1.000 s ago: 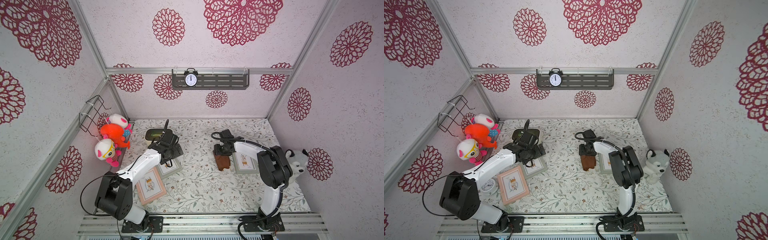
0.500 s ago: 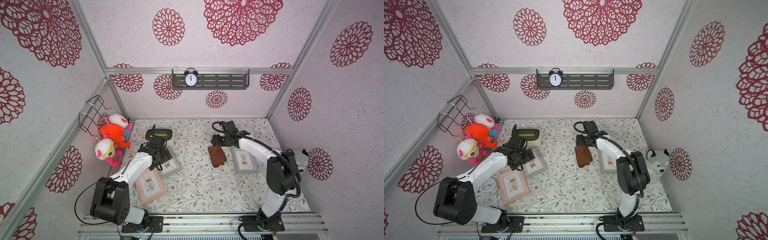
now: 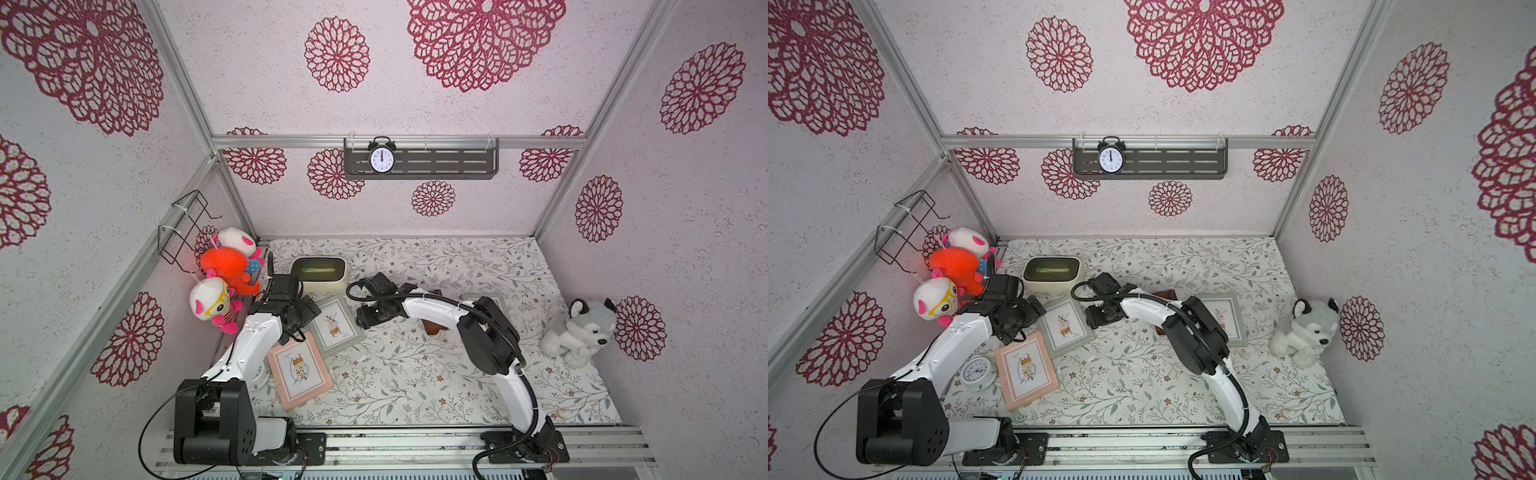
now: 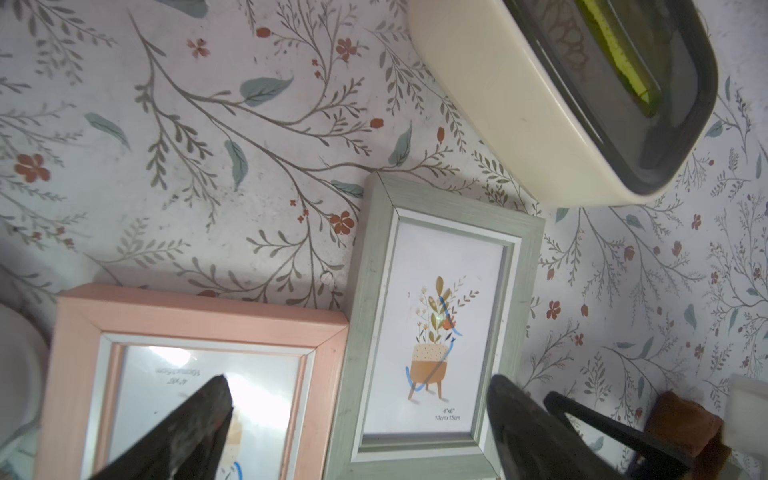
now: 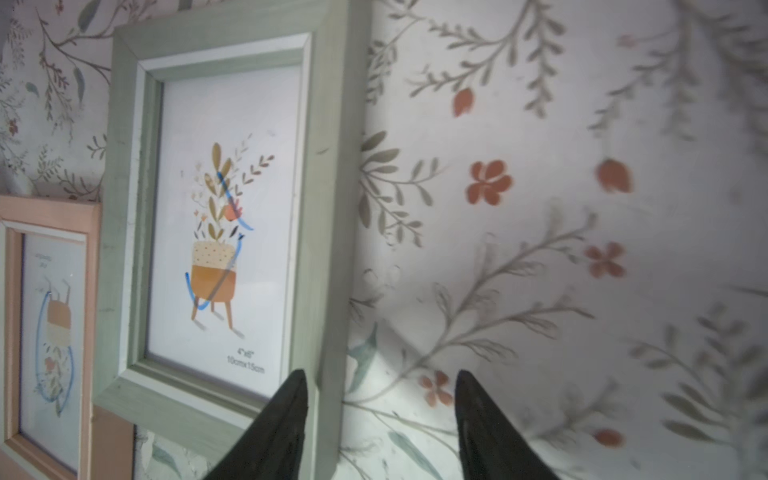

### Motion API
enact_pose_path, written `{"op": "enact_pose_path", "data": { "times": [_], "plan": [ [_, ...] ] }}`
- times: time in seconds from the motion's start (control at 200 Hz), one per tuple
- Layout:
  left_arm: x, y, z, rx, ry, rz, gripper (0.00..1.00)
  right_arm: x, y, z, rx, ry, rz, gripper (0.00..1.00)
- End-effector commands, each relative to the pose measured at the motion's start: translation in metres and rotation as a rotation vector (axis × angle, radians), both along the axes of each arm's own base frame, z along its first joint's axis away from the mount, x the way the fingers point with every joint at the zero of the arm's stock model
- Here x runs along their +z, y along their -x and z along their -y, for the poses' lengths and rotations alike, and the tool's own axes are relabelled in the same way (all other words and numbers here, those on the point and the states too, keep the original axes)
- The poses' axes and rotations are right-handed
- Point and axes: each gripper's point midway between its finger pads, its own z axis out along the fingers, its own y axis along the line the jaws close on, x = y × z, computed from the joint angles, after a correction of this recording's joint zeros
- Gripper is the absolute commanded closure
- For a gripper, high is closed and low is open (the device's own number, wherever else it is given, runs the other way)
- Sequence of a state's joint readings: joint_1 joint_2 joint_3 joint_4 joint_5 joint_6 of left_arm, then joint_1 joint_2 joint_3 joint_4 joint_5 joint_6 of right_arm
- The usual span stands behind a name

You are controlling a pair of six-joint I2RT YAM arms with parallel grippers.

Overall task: Wipe the picture frame with a cloth
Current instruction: Move the picture frame to the center of the board.

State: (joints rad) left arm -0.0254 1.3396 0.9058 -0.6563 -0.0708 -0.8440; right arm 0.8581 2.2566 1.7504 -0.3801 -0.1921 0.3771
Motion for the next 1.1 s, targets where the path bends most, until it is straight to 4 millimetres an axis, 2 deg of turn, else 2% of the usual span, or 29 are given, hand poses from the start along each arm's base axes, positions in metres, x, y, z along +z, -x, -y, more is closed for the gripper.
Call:
{"op": "enact_pose_path", "data": {
  "times": [0.0,0.18,0.395,0.52,0.66,0.771,0.946,1.016,1.096],
  "plan": [
    [0.010,-0.001,-0.007,-0.001,-0.007,0.041,0.02,0.014,-0.010,-0.014,-0.024,-0.034,0.005,0.48],
    [0.014,0.002,-0.010,0.002,0.000,0.056,0.02,-0.010,-0.011,-0.018,-0.035,0.038,-0.020,0.60],
    [0.013,0.002,-0.006,-0.014,0.020,0.063,0.02,-0.016,-0.010,-0.013,-0.044,0.075,-0.021,0.61],
    [0.011,0.001,-0.003,-0.026,0.037,0.064,0.02,-0.016,-0.012,0.005,-0.081,0.136,0.008,0.62],
    [0.006,-0.002,0.006,-0.054,0.078,0.058,0.02,-0.019,-0.012,0.041,-0.154,0.192,0.017,0.64],
    [-0.004,-0.003,0.016,-0.084,0.122,0.040,0.00,-0.010,-0.010,0.066,-0.219,0.175,0.015,0.66],
    [-0.011,-0.010,0.049,-0.178,0.177,0.025,0.09,0.018,-0.008,0.096,-0.301,0.127,0.029,0.66],
    [-0.013,-0.014,0.064,-0.218,0.180,0.018,0.13,0.035,-0.009,0.101,-0.315,0.054,0.037,0.66],
    [-0.016,-0.020,0.083,-0.261,0.203,0.023,0.17,0.053,-0.011,0.099,-0.312,-0.053,0.033,0.59]
  ]
}}
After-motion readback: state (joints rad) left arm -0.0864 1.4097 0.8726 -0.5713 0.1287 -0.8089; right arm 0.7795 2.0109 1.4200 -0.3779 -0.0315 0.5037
